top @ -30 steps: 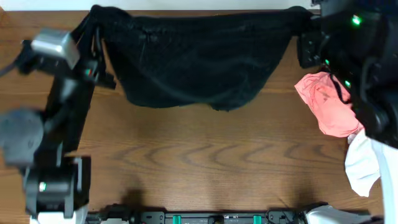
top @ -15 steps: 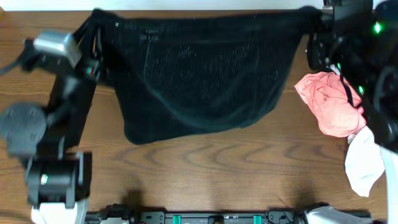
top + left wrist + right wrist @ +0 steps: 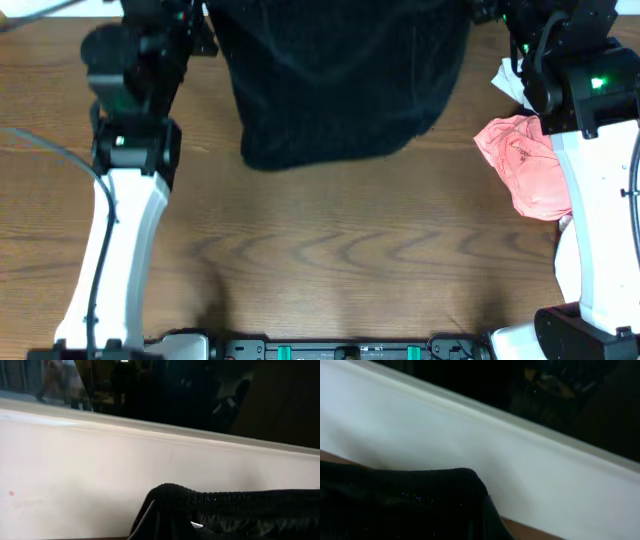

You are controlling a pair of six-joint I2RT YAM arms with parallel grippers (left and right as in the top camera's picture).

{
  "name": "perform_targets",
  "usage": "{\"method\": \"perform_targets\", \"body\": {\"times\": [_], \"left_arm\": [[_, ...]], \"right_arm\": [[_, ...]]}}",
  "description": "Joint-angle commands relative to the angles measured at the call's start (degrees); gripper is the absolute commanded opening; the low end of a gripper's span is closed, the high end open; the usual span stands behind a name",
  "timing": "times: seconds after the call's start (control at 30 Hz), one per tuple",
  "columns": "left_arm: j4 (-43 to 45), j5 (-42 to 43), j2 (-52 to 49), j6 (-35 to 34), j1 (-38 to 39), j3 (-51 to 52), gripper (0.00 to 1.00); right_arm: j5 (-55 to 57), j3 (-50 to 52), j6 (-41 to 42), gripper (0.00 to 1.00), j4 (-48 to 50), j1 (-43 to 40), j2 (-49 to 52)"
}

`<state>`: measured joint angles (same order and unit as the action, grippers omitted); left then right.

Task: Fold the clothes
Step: 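Lift the jacket with both grippers and stretch it toward the far edge, then lay the jacket down flat on the table and release both grippers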

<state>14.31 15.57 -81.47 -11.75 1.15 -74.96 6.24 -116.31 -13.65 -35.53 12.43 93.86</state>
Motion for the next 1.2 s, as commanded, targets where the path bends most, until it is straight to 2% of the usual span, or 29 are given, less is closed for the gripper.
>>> {"method": "perform_targets", "body": {"times": [0.0,0.2,0.4,0.67,1.17], "left_arm": [[0.15,-2.47,-0.13,-1.68,-1.77,-6.80,0.06],[-1.49,-2.49,-0.20,-0.55,-1.88,-13.44,0.06],[-1.73,-3.43,-0.13,-0.57,-1.90,-19.04,0.06],[-1.75,-7.56,-1.03,0.76,-2.10,-20.55,0.06],[5.97,-11.85,-16.11,0.72,-2.10,-22.40,0.06]], "right_arm": [[8.50,-1.53,-1.66,0.01,0.44,-4.42,-2.34],[6.80,-1.55,-0.50,0.01,-0.07,-6.62,-1.99],[6.82,-1.55,-1.49,0.01,3.41,-7.23,-2.14],[3.32,-1.55,-2.27,0.01,8.59,-7.89,0.04],[3.34,-1.55,-2.29,0.01,19.12,-9.53,11.06]]}}
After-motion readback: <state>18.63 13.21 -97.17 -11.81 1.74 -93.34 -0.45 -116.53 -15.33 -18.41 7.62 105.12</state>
